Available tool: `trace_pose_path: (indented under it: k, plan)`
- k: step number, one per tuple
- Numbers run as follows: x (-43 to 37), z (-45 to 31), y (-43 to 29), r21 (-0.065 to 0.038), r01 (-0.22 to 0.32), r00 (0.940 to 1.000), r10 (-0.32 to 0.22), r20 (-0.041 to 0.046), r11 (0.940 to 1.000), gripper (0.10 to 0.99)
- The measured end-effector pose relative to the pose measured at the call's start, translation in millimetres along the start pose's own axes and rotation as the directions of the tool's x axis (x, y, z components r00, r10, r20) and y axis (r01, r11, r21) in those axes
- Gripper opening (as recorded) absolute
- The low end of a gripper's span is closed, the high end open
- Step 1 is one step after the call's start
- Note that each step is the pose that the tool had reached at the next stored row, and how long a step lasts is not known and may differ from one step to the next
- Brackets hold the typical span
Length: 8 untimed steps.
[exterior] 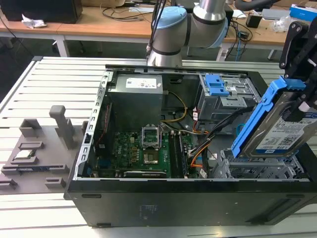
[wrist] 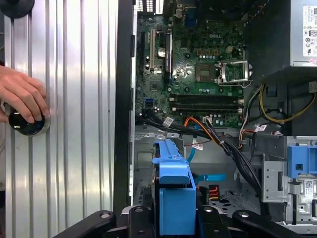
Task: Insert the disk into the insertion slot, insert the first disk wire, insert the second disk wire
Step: 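Insert the disk into the insertion slot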
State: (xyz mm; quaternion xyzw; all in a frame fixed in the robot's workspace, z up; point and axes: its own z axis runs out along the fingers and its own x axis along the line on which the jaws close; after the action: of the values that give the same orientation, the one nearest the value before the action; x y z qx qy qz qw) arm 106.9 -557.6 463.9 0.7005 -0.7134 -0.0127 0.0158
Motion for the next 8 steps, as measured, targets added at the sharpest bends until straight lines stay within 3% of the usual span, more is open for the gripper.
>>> trace_pose_path:
  k: [4, 8]
  plan:
    - [-4.7, 9.5, -1.2, 0.0, -0.007, 1.0, 0.007, -0.0025, 1.0, 0.365]
    - [-4.8, 12.1, -3.1, 0.0, -0.007, 1.0, 0.007, -0.0027, 1.0, 0.365]
